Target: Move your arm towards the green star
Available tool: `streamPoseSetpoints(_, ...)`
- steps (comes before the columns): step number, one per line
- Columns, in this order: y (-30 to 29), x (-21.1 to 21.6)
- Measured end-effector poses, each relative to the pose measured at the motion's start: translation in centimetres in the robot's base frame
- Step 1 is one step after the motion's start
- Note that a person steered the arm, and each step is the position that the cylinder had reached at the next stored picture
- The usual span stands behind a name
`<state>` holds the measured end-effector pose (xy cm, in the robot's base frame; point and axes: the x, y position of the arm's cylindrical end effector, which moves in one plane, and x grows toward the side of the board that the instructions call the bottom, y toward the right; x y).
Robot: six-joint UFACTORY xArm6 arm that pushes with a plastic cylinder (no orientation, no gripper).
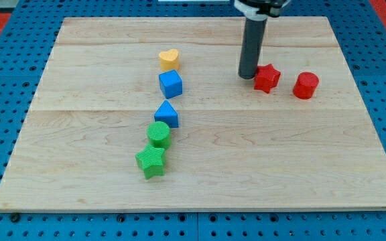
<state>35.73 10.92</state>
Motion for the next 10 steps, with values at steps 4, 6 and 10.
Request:
streamPoseSetpoints(4, -0.8, -0.9)
streamPoseSetpoints(6, -4.2, -0.9)
streamPoseSetpoints(10, -4.0, 0.7)
